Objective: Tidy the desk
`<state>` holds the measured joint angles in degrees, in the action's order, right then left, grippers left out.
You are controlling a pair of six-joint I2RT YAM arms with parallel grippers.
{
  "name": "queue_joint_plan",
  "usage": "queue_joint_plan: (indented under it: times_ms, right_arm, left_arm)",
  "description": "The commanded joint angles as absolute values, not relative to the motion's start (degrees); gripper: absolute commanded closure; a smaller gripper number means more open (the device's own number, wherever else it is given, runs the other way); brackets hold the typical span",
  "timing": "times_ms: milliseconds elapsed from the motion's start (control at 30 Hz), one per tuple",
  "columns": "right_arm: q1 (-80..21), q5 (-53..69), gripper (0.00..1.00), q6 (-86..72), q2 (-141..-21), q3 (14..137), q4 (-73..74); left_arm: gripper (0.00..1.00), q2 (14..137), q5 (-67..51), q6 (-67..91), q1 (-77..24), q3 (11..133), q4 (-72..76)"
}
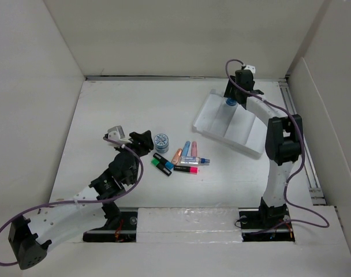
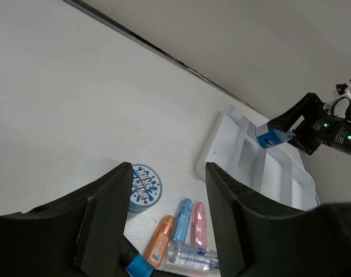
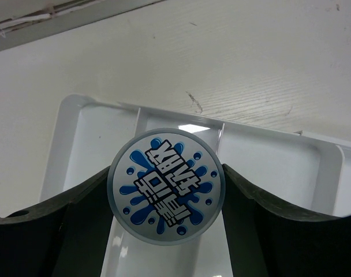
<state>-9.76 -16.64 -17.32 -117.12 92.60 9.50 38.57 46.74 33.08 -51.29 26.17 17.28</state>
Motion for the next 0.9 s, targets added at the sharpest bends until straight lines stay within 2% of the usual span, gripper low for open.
queue_joint_plan:
  times_ms: [0, 133, 167, 200, 233, 267, 300, 333, 400, 467, 567, 633, 667, 700, 733, 767, 867]
  right_arm:
    - [-9.23, -16.08, 0.57, -16.70, -117.95, 96.24, 8.70]
    - [-9.23, -16.43, 0.55, -16.79, -118.65, 96.50, 8.70]
    - [-9.23, -16.35, 0.52, -16.79, -118.74, 96.76, 8.44]
    - [-9.23, -16.26, 0.38, -16.79, -119.00, 97.29, 8.44]
    - [-9.23, -16.26, 0.38, -16.79, -119.00, 97.29, 8.61]
    - [-9.23, -16.43, 0.29, -16.79, -118.57, 97.47, 8.87]
    - [-9.23, -16.44, 0.29, -16.79, -118.56, 97.47, 8.88]
    - [-9.23, -16.35, 0.21, -16.79, -118.04, 97.30, 8.35]
    - [-9.76, -15.65, 0.14, -16.79, -116.46, 96.25, 7.56]
    - [-10.45, -15.47, 0.11, -16.70, -114.97, 95.45, 7.03]
    - [-12.12, -15.21, 0.11, -16.70, -110.49, 92.03, 5.28]
    - [-14.75, -12.93, 0.40, -16.61, -106.36, 87.31, 2.92]
    - [-16.07, -11.70, 0.58, -16.61, -104.61, 84.93, 1.68]
    - [-17.48, -8.73, 0.88, -16.70, -103.11, 82.29, 0.63]
    - [-20.80, -7.22, 0.96, -17.13, -100.14, 77.13, -3.65]
    - [-22.83, -5.73, 1.00, -17.31, -98.63, 74.38, -5.34]
    - [-32.29, -3.96, 0.99, -18.19, -93.96, 63.07, -17.20]
  left_arm:
    - [0.50, 37.97, 46.67, 32.61, -51.06, 26.10, 18.73]
    - [0.50, 37.79, 46.50, 32.70, -51.06, 25.58, 18.89]
    - [0.50, 37.79, 46.49, 32.61, -51.06, 25.66, 18.98]
    - [0.50, 37.88, 46.49, 32.87, -51.06, 26.27, 17.85]
    - [0.50, 37.88, 46.49, 32.87, -51.06, 26.28, 17.84]
    - [0.50, 37.79, 46.41, 32.87, -51.06, 25.93, 18.10]
    - [0.50, 37.79, 46.41, 32.87, -51.06, 25.93, 18.11]
    - [0.49, 37.88, 46.58, 32.61, -51.06, 25.75, 18.98]
    - [0.48, 38.06, 46.58, 32.69, -51.06, 26.10, 18.72]
    - [0.45, 38.14, 46.67, 33.05, -51.06, 26.37, 17.67]
    - [0.36, 38.14, 46.67, 32.61, -51.06, 25.84, 18.81]
    - [0.32, 37.97, 47.02, 33.48, -51.06, 26.36, 17.33]
    - [0.31, 37.71, 47.28, 34.01, -51.06, 26.54, 16.88]
    - [0.31, 36.83, 48.24, 34.36, -51.06, 26.37, 16.70]
    - [0.32, 36.30, 49.12, 35.84, -51.06, 26.02, 16.61]
    - [0.34, 34.73, 50.09, 35.86, -51.06, 25.32, 16.61]
    - [0.34, 31.22, 54.39, 42.87, -51.06, 24.87, 12.41]
